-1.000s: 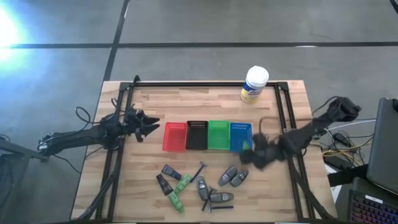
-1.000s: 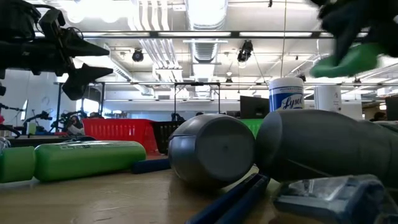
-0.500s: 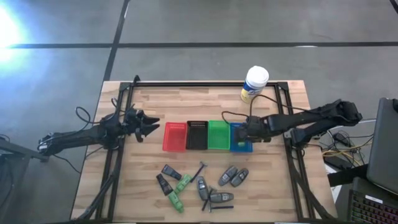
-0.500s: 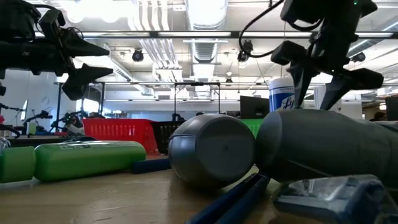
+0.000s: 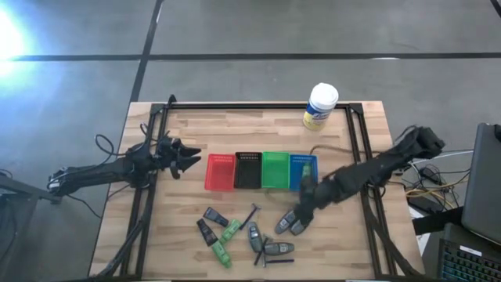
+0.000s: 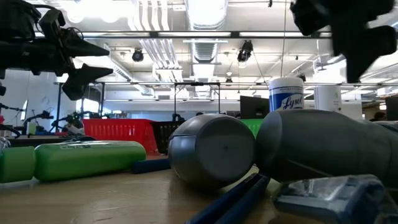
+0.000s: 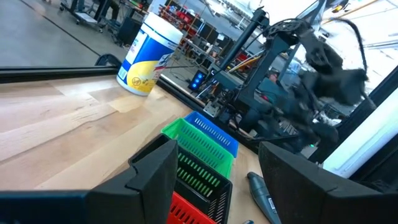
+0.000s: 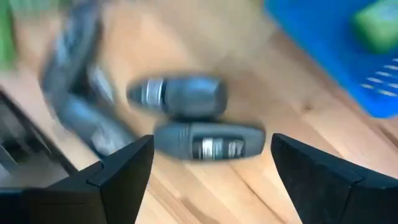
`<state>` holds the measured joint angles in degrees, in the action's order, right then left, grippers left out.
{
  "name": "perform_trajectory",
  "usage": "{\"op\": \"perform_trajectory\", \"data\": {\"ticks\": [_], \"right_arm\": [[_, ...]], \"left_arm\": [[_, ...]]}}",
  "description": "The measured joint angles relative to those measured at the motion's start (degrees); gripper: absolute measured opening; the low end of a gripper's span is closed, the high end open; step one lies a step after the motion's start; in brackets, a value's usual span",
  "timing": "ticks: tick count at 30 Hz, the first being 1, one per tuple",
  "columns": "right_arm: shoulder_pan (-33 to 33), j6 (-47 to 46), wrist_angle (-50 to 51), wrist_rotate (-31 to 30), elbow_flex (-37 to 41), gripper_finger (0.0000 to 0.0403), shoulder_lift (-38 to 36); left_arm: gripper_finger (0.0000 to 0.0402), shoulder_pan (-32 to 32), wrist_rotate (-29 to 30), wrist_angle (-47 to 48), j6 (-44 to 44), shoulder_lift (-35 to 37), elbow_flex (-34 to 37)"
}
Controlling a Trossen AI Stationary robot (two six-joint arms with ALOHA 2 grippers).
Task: Pick & Place Travel size toiletries
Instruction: Put the gray deodorant into the green basket
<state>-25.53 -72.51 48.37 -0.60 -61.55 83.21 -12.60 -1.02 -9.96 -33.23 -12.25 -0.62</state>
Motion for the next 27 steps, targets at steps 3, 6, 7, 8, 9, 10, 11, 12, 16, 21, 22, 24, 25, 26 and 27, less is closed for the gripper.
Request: {"op": "perform_trajectory", "data": {"ticks": [3,6,7,8,9,10,11,12,16,21,22,24,25,26,27], "right_arm": [[-5.48,10.92,0.83,0.32,-3.54,0.0304,6.33],[-9.09,19.88,4.99,1.45,-7.46,0.0292,12.94],[-9.59,21.9,5.94,1.73,-8.7,0.0288,14.94],[-10.03,23.71,6.93,1.99,-9.87,0.0284,16.98],[-10.29,25.56,8.21,2.02,-10.93,0.0282,18.64],[-10.52,28.03,9.56,1.96,-11.89,0.0279,20.15],[-10.74,30.51,10.2,1.94,-12.68,0.0278,21.45],[-10.96,32.86,10.13,1.96,-13.28,0.0277,22.34],[-11.06,41.12,10.15,-0.54,-14.07,0.0283,23.63],[-10.75,47.35,10.14,-7.5,-13.43,0.0307,22.65],[-10.74,49.04,9.57,-7.31,-13.43,0.0312,22.56],[-10.79,52.35,8.84,-5.92,-13.25,0.0322,22.9],[-10.83,53.84,8.63,-5.37,-13.2,0.0326,23.4],[-10.87,55.13,8.27,-5.17,-13.07,0.033,23.71],[-10.87,56.23,7.98,-4.98,-12.95,0.0334,24.19]], "left_arm": [[0.0229,0.0,0.0,0.09,0.0,0.0,0.0],[0.0229,0.0,0.01,0.28,-0.01,0.0,0.0],[0.0229,0.0,0.0,0.29,0.0,0.0,0.0],[0.0229,0.0,0.0,0.31,-0.01,0.0,0.0],[0.0229,0.0,0.0,0.27,0.0,0.0,0.0],[0.0229,0.0,0.0,0.28,0.0,0.0,0.0],[0.0229,0.0,0.0,0.3,0.0,0.0,0.0],[0.0229,0.0,0.0,0.31,0.0,0.0,0.0],[0.0229,0.0,0.0,0.31,-0.02,0.0,0.0],[0.0229,0.0,0.0,0.61,0.0,0.0,0.0],[0.0229,0.0,0.0,0.61,-0.01,0.0,0.0],[0.0229,-0.04,0.0,0.66,0.0,0.0,0.0],[0.0229,-0.04,0.01,0.64,-0.01,0.0,0.0],[0.0229,-0.04,0.0,0.66,0.0,0.0,0.0],[0.0229,-0.04,0.0,0.72,0.0,0.0,0.0]]}}
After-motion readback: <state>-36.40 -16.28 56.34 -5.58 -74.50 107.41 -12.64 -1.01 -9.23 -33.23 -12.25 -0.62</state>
